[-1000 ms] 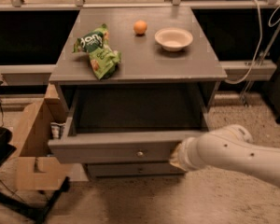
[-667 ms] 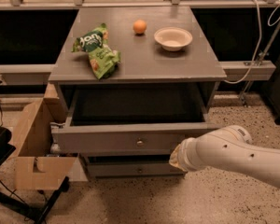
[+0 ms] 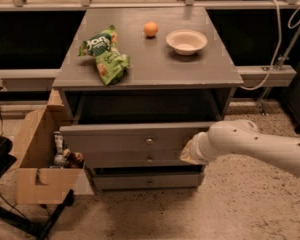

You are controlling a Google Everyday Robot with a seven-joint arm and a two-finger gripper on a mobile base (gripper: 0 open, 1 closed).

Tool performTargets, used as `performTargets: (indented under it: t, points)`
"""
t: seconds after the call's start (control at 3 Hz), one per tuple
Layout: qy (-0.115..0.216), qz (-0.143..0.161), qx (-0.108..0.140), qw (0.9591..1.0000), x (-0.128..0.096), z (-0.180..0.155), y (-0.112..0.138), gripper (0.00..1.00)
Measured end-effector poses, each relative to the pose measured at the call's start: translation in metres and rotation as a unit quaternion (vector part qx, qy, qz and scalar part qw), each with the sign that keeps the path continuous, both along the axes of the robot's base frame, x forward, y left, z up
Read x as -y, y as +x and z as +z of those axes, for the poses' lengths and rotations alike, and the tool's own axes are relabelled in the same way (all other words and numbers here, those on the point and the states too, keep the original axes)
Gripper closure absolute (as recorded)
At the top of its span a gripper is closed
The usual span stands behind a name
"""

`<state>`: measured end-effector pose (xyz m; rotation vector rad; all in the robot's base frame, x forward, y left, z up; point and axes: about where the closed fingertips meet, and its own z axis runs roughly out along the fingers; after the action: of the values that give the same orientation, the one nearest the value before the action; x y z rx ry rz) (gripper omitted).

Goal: Close top drawer

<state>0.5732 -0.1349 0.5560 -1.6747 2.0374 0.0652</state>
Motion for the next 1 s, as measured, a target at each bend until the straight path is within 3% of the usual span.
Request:
performTargets:
  t: [0.33,1.0]
  points:
    - [0.0,0.0,0.0,1.0,0.0,0.0,0.0,1.0]
    - [-0.003,0.007,0.01,0.9999,0.017,0.008,0.06,1.0]
